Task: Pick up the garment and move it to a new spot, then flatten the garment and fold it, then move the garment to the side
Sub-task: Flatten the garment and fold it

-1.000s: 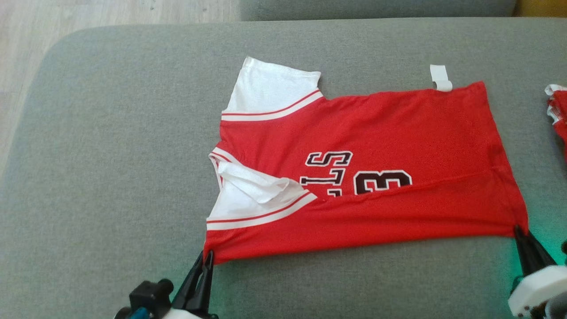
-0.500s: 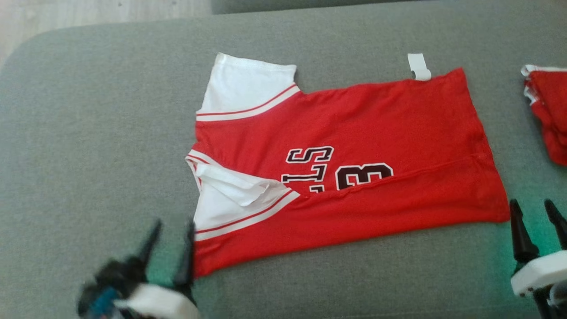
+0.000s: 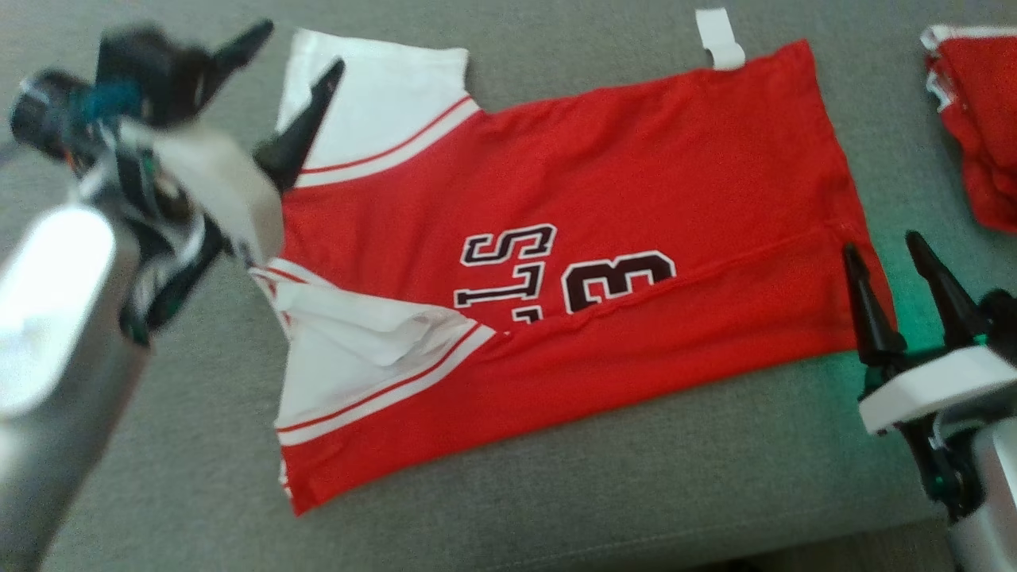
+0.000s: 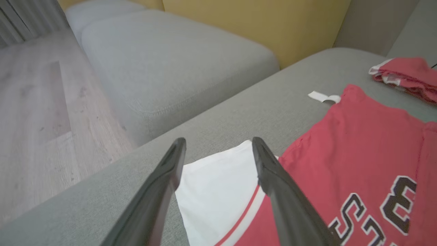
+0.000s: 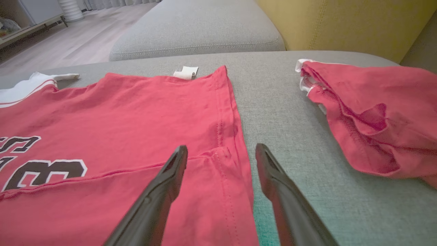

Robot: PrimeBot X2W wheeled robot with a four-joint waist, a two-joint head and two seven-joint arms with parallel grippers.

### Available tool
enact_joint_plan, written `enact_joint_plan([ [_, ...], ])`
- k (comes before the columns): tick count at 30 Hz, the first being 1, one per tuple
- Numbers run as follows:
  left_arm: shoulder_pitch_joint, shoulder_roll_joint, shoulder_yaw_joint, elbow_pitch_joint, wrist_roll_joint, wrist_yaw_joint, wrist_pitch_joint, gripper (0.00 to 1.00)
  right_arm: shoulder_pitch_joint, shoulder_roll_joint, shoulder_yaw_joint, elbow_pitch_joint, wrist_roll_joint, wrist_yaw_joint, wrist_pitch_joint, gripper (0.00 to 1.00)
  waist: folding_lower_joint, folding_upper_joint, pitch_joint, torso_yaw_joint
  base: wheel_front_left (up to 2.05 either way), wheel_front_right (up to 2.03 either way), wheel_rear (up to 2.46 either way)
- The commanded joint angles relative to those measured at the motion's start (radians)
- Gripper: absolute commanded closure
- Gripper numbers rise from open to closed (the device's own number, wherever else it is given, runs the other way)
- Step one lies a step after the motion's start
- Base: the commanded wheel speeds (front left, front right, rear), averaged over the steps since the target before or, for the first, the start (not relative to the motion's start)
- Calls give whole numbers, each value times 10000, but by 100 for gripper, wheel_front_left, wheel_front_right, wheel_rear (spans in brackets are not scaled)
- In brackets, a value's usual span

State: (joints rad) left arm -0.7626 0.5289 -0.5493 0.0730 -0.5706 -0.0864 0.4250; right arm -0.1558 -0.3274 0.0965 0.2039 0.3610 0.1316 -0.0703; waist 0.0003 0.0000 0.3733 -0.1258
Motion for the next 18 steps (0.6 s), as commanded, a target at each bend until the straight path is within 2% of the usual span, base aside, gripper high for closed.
enact_joint_plan([
  [1, -444, 343, 385, -81, -58, -37, 175, 0, 26, -305, 170, -271, 75, -9, -47, 0, -3, 0, 372, -362, 0, 0, 0],
  [4, -1509, 273, 143, 1230, -257, -207, 1127, 0, -294, -297, 489, -117, 161, -9, -146, 0, -3, 0, 636, -671, 0, 0, 0],
  [7, -2160, 434, 107, 2443, -319, -284, 1510, 0, -644, -256, 896, 124, 292, -9, -297, 0, -3, 0, 837, -1083, 0, 0, 0],
  [12, -2791, 612, 185, 4044, -332, -320, 1573, 0, -1119, -300, 1350, 682, 532, -9, -690, 0, -3, 0, 1129, -1556, 0, 0, 0],
  [18, -3366, 722, 171, 5117, -190, -317, 1415, 0, -1258, -421, 1555, 1146, 737, -9, -1055, 0, -3, 0, 1400, -1771, 0, 0, 0],
])
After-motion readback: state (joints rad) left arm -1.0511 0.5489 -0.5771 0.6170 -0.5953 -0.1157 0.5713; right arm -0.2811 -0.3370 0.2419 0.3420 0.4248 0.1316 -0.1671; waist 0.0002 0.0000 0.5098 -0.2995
